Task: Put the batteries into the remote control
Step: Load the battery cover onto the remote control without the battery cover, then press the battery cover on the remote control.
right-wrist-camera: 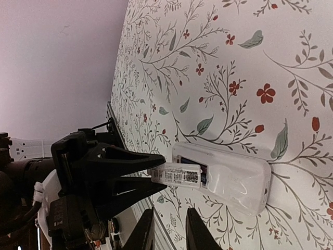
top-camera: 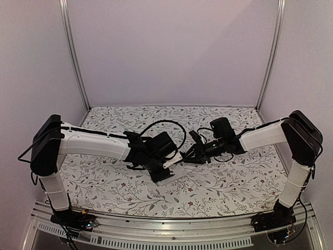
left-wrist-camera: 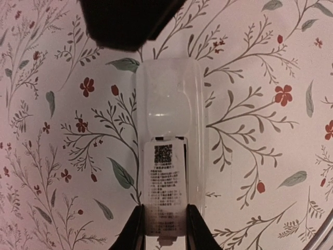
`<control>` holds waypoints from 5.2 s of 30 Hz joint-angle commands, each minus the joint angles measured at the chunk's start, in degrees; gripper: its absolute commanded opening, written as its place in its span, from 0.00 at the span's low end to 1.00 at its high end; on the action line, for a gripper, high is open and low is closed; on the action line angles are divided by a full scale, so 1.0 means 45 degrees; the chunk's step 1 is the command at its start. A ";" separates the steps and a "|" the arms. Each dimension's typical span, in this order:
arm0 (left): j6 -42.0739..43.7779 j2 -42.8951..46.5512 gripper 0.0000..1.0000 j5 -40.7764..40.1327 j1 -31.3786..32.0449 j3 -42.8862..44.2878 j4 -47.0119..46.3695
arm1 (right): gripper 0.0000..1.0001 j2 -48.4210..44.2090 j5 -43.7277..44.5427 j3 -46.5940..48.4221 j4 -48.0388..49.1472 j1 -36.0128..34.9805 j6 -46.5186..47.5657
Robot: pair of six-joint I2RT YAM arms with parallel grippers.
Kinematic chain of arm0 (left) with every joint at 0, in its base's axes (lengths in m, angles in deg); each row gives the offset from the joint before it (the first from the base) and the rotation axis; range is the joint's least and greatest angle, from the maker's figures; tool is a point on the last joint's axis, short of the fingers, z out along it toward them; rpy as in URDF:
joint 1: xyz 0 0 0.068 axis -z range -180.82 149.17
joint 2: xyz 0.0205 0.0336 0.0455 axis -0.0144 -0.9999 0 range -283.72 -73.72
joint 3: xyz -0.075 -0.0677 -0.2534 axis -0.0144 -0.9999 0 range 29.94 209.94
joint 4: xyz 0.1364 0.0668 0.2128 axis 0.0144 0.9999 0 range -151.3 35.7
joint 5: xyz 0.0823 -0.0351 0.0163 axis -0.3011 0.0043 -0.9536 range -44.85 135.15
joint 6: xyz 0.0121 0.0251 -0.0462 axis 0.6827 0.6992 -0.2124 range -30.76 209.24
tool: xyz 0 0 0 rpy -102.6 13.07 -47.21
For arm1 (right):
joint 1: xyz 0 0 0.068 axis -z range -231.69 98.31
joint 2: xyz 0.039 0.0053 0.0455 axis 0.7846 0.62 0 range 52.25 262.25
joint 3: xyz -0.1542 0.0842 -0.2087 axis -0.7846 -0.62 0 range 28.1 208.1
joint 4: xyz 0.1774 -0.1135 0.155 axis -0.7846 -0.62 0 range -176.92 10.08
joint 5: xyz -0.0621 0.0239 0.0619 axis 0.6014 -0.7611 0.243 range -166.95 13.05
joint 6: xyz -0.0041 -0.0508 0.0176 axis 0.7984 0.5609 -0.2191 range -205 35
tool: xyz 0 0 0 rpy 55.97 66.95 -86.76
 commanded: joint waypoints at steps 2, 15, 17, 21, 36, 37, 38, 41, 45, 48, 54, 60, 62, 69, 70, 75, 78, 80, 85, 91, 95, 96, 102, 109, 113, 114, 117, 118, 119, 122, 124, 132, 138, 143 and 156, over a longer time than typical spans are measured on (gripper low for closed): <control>0.0322 -0.0445 0.18 0.0085 -0.0281 0.0548 -0.0124 | 0.20 0.0311 -0.0206 -0.0114 0.0184 0.0076 -0.0031; 0.0359 -0.0344 0.18 0.0495 -0.0369 0.0394 0.0171 | 0.16 0.0547 -0.0289 -0.0125 0.0300 0.0069 -0.0085; 0.0425 -0.0285 0.17 0.0522 -0.0369 0.0313 0.0221 | 0.15 0.0568 -0.0294 -0.0125 0.0320 0.0071 -0.0116; 0.0417 -0.0274 0.17 0.0561 -0.0364 0.0212 0.0291 | 0.15 0.0560 -0.0294 -0.0106 0.0321 0.0073 -0.0129; 0.0420 -0.0103 0.15 0.0309 -0.0408 -0.0043 0.0308 | 0.13 0.0628 -0.0333 -0.0084 0.0340 0.0084 -0.0184; 0.0426 -0.0081 0.15 0.0299 -0.0423 -0.0052 0.0313 | 0.13 0.0628 -0.0333 -0.0085 0.0340 0.0068 -0.0187; 0.0451 -0.0052 0.15 0.0327 -0.0425 -0.0090 0.0326 | 0.13 0.0643 -0.0333 -0.0085 0.0340 0.0071 -0.0178; 0.0441 0.0031 0.15 0.0409 -0.0428 -0.0142 0.0312 | 0.12 0.0647 -0.0333 -0.0066 0.0350 0.0078 -0.0189; 0.0436 0.0094 0.15 0.0670 -0.0428 -0.0219 0.0272 | 0.12 0.0665 -0.0333 -0.0071 0.0360 0.0067 -0.0188; 0.0427 0.0032 0.16 0.0744 -0.0406 -0.0156 0.0192 | 0.12 0.0651 -0.0343 -0.0068 0.0360 0.0074 -0.0197; 0.0499 -0.0159 0.16 0.0724 -0.0408 0.0152 0.0076 | 0.12 0.0666 -0.0353 -0.0083 0.0360 0.0079 -0.0188; 0.0546 -0.0322 0.16 0.0581 -0.0408 0.0389 -0.0020 | 0.12 0.0689 -0.0391 -0.0085 0.0379 0.0062 -0.0188; 0.0614 -0.0351 0.16 0.0612 -0.0408 0.0404 -0.0045 | 0.12 0.0696 -0.0392 -0.0085 0.0379 0.0057 -0.0188; 0.0715 -0.0591 0.16 0.0639 -0.0392 0.0443 0.0030 | 0.11 0.0733 -0.0411 -0.0086 0.0418 0.0066 -0.0237; 0.0715 -0.0645 0.16 0.0574 -0.0406 0.0436 0.0044 | 0.11 0.0726 -0.0428 -0.0086 0.0428 0.0057 -0.0228; 0.0630 -0.0923 0.17 0.0572 -0.0406 0.0535 0.0225 | 0.11 0.0772 -0.0488 -0.0028 0.0456 -0.0021 -0.0279; 0.0570 -0.1042 0.18 0.0573 -0.0408 0.0578 0.0281 | 0.12 0.0836 -0.0517 -0.0029 0.0510 -0.0069 -0.0312; 0.0562 -0.1120 0.20 0.0603 -0.0408 0.0634 0.0344 | 0.11 0.0880 -0.0533 -0.0027 0.0568 -0.0108 -0.0353; 0.0515 -0.1152 0.28 0.0571 -0.0408 0.0662 0.0546 | 0.11 0.0940 -0.0566 -0.0027 0.0623 -0.0144 -0.0406; 0.0500 -0.1070 0.33 0.0723 -0.0408 0.0646 0.0682 | 0.11 0.0940 -0.0548 -0.0010 0.0615 -0.0154 -0.0412; 0.0512 -0.1056 0.36 0.0686 -0.0408 0.0675 0.0683 | 0.11 0.0944 -0.0548 -0.0007 0.0620 -0.0152 -0.0422; 0.0528 -0.1040 0.37 0.0685 -0.0406 0.0677 0.0685 | 0.11 0.0934 -0.0548 -0.0010 0.0615 -0.0154 -0.0422; 0.0514 -0.0731 0.43 0.0572 -0.0437 0.0801 0.0685 | 0.11 0.0901 -0.0530 -0.0007 0.0616 -0.0134 -0.0414; 0.0228 0.0445 0.51 0.1009 -0.0777 0.0856 0.0496 | 0.11 0.0867 -0.0528 -0.0012 0.0614 -0.0150 -0.0406; 0.0062 0.0497 0.55 0.1155 -0.1164 0.0863 0.0461 | 0.11 0.0778 -0.0494 -0.0027 0.0615 -0.0137 -0.0404; 0.0035 0.0421 0.55 0.1104 -0.1232 0.0847 0.0476 | 0.11 0.0768 -0.0500 -0.0029 0.0614 -0.0149 -0.0403; 0.0054 0.0150 0.56 0.1079 -0.1287 0.0880 0.0564 | 0.11 0.0748 -0.0499 -0.0034 0.0624 -0.0129 -0.0388; 0.0048 0.0065 0.56 0.1132 -0.1287 0.0908 0.0596 | 0.12 0.0736 -0.0491 -0.0045 0.0615 -0.0131 -0.0376; 0.0060 0.0001 0.56 0.1178 -0.1287 0.0926 0.0605 | 0.11 0.0727 -0.0492 -0.0046 0.0616 -0.0134 -0.0381; 0.0093 -0.0265 0.56 0.1221 -0.1292 0.0979 0.0581 | 0.11 0.0726 -0.0492 -0.0046 0.0613 -0.0113 -0.0383; 0.0088 -0.0459 0.56 0.1247 -0.1287 0.0989 0.0592 | 0.12 0.0704 -0.0507 -0.0065 0.0596 -0.0109 -0.0387; 0.0011 -0.1426 0.55 0.1136 -0.1224 0.1070 0.1073 | 0.11 0.0706 -0.0509 -0.0075 0.0614 -0.0106 -0.0364; 0.0048 -0.1963 0.53 0.0832 -0.1072 0.0931 0.1731 | 0.11 0.0716 -0.0519 -0.0112 0.0614 -0.0073 -0.0363; 0.0014 -0.1898 0.51 0.0803 -0.1033 0.0794 0.2100 | 0.11 0.0721 -0.0490 -0.0105 0.0614 -0.0061 -0.0364; -0.0072 -0.1236 0.52 0.0585 -0.0921 -0.0188 0.2896 | 0.11 0.0689 -0.0435 -0.0075 0.0594 -0.0060 -0.0393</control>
